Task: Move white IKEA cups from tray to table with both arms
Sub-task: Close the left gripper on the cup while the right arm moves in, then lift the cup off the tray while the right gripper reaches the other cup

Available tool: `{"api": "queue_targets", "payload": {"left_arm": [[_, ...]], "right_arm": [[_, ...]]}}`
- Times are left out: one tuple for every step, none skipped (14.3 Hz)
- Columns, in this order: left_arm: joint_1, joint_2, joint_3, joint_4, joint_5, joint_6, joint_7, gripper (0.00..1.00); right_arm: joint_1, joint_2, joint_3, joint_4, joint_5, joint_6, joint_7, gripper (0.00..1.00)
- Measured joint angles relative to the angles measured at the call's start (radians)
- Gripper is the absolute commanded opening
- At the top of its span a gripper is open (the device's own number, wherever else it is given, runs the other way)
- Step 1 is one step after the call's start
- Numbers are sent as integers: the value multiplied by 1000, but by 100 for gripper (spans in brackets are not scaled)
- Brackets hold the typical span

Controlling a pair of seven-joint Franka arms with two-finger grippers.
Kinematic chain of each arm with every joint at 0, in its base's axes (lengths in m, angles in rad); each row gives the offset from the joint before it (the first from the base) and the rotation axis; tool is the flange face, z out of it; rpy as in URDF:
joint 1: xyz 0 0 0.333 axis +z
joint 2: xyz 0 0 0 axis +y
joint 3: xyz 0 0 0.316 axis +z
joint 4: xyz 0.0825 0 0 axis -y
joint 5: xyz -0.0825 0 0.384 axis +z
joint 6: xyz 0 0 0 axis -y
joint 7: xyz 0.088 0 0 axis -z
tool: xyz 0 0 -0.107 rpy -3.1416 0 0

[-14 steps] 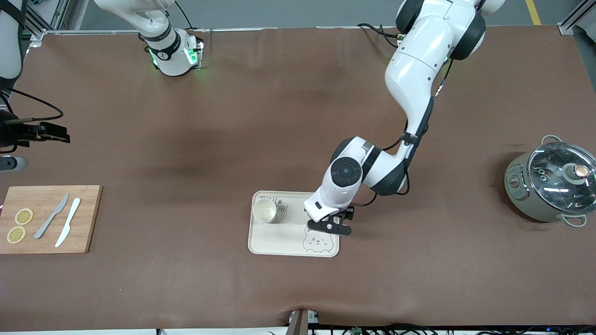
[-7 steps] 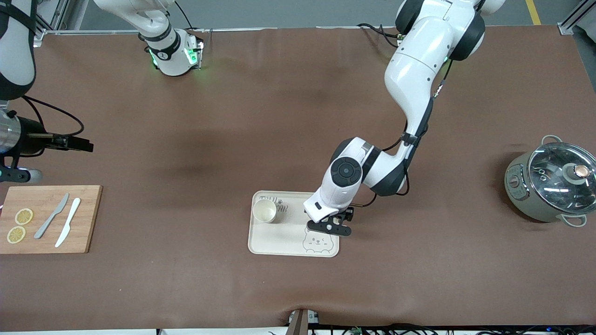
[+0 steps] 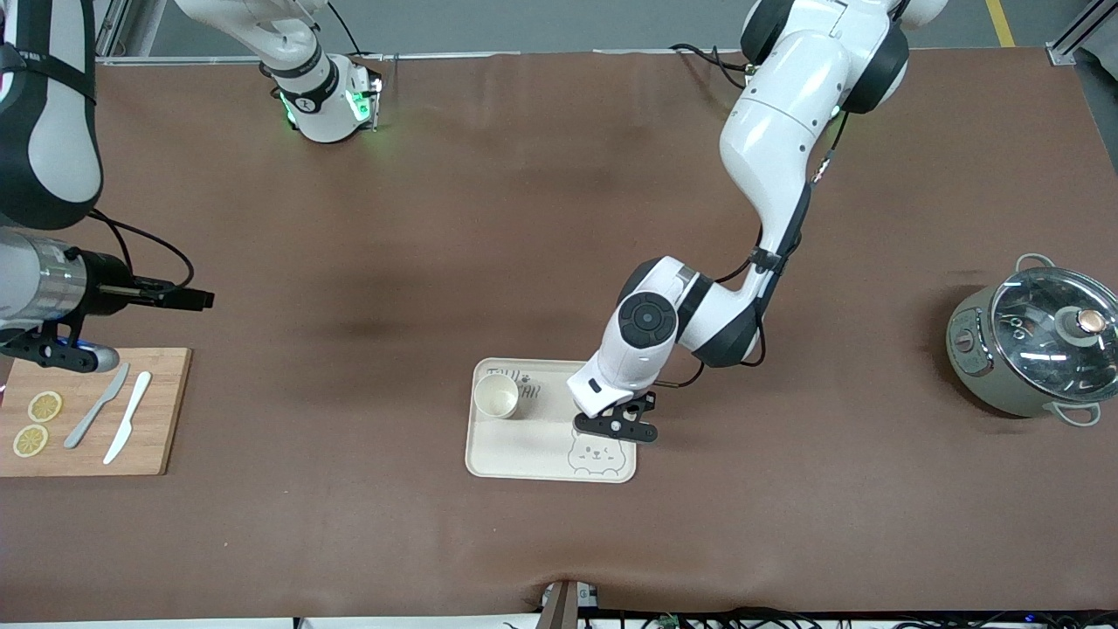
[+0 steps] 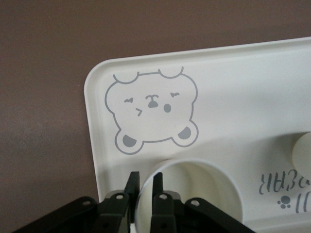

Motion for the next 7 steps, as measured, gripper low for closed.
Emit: {"api": "queue_targets", "payload": {"left_arm": [[0, 0, 0, 0, 0, 0, 0, 0], [0, 0, 0, 0, 0, 0, 0, 0], [0, 0, 1, 0, 0, 0, 0, 0], [0, 0, 2, 0, 0, 1, 0, 0], [2, 0, 4, 2, 0, 1, -1, 0], [5, 0, 5, 4, 0, 1, -1, 0], [9, -1, 5, 8, 0, 2, -1, 0]], "right_arm": [[7, 10, 0, 0, 8, 5, 30, 100], [17, 21, 1, 0, 19, 15, 62, 100], [26, 30, 1, 0, 28, 31, 90, 100], [33, 39, 1, 0, 34, 41, 115, 100], [40, 47, 1, 0, 38, 50, 134, 100], [45, 55, 1, 0, 42, 61, 152, 100], [51, 65, 1, 0, 45, 73, 177, 100]]}}
